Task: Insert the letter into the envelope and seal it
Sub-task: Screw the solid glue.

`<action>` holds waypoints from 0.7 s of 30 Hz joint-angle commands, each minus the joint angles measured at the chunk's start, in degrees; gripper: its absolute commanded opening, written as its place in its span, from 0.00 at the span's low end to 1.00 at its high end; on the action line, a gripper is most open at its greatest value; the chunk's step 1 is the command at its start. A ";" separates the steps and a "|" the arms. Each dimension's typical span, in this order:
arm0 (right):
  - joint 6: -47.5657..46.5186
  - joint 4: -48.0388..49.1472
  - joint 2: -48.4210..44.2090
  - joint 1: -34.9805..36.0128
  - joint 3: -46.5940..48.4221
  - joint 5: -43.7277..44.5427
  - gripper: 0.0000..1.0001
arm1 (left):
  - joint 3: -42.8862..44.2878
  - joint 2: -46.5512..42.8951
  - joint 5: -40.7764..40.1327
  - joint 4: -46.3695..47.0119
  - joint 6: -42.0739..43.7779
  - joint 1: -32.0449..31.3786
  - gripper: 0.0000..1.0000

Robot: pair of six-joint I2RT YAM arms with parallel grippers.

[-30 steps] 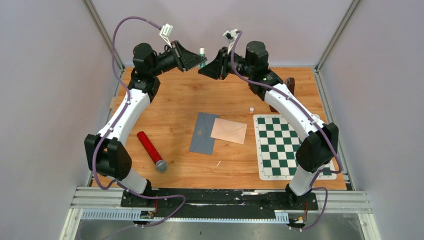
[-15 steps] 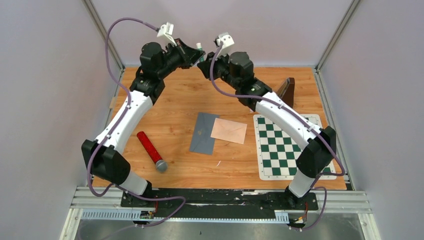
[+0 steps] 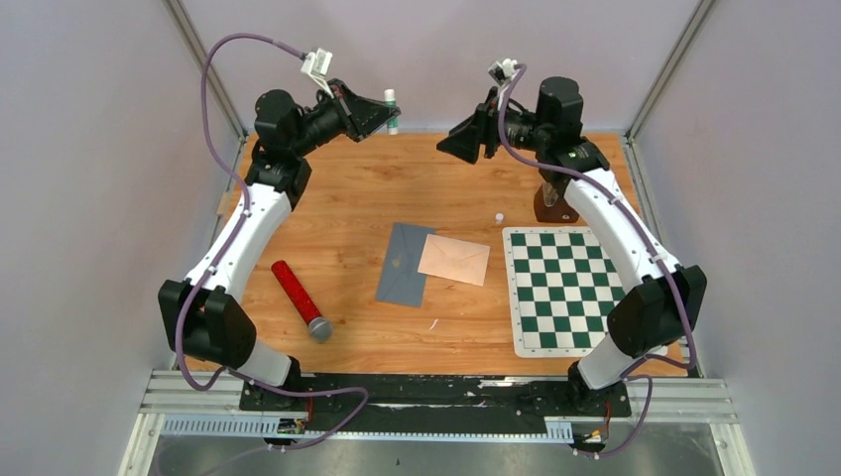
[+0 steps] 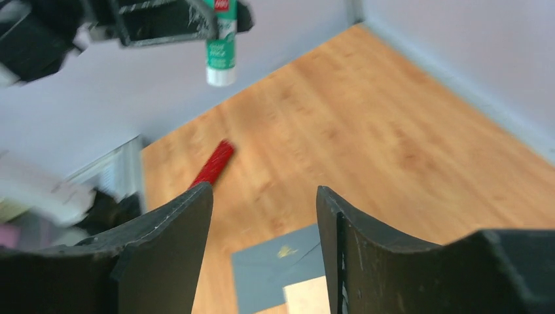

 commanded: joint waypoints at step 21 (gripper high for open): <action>13.63 17.52 7.74 8.47 8.14 -16.16 0.43 | -1.53 -4.90 21.07 17.18 -9.62 -0.45 0.00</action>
